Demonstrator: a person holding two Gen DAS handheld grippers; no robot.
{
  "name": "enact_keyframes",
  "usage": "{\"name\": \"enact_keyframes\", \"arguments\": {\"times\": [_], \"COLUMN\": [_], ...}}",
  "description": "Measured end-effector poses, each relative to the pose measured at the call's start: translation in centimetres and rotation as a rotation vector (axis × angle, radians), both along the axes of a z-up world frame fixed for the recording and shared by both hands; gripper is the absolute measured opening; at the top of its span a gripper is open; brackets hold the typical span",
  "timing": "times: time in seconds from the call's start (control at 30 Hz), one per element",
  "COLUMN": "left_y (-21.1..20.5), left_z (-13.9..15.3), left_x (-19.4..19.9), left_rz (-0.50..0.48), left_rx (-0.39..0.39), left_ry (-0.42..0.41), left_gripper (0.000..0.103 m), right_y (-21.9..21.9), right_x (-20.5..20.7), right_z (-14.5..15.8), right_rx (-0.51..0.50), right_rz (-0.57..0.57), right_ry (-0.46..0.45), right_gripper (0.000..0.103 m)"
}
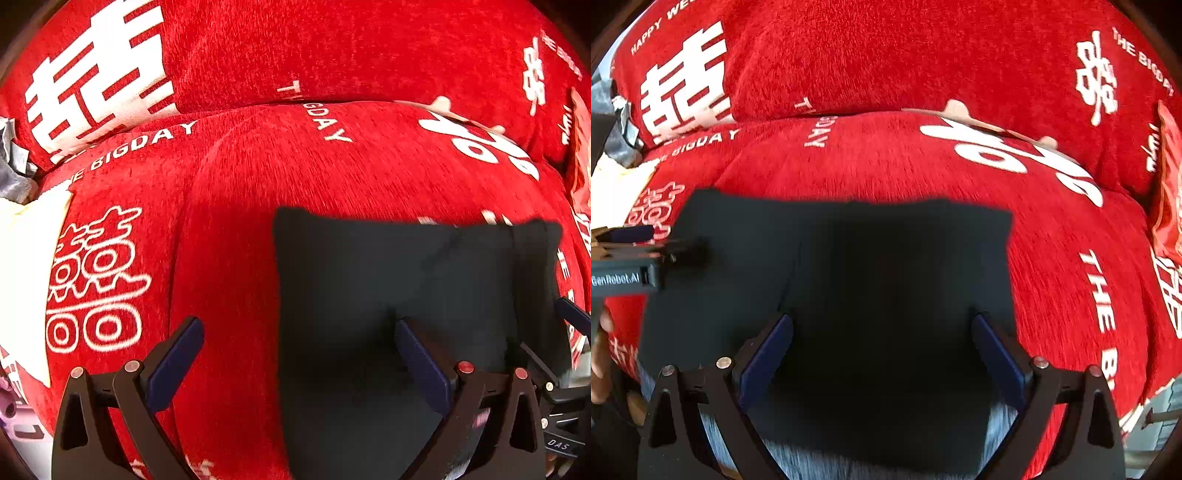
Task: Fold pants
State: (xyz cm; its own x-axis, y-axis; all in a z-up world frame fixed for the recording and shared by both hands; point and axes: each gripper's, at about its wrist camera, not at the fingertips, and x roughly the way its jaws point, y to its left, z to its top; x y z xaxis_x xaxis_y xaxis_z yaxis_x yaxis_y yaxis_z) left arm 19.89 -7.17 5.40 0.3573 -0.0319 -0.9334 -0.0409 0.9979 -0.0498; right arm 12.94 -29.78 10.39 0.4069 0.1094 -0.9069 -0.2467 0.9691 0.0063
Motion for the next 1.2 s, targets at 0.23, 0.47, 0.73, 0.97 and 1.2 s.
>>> {"name": "enact_keyframes", "arguments": {"times": [0.23,0.47,0.73,0.97,1.2], "left_y": [1.0,2.1,2.8,-0.2,-0.4], "left_z": [-0.5,-0.6,-1.4,-3.2,-4.1], "left_x": [-5.9,-7.8,-5.3,-2.7,-2.4], "left_rz": [-0.023,0.005,-0.025,-0.062,-0.046], "left_rx": [-0.073,-0.121,-0.318,-0.368,-0.401], "left_ry": [-0.024,-0.015,0.065,0.112,0.085], "left_gripper": [0.103,0.103,0.103,0.103,0.101], "right_y": [-1.2,-1.4,-6.4,-7.4,-6.9], "right_x": [-5.7,-6.2,-4.5,-3.0,-2.0], "right_z": [-0.6,1.5,1.8,-2.4,-5.2], "right_rx": [-0.018,-0.063,0.083,0.284,0.462], "right_rz": [-0.018,-0.078,-0.205,-0.148,-0.19], "right_ry": [-0.038,-0.079,-0.076,0.092,0.146], "right_gripper": [0.102,0.103,0.103,0.103,0.103]}}
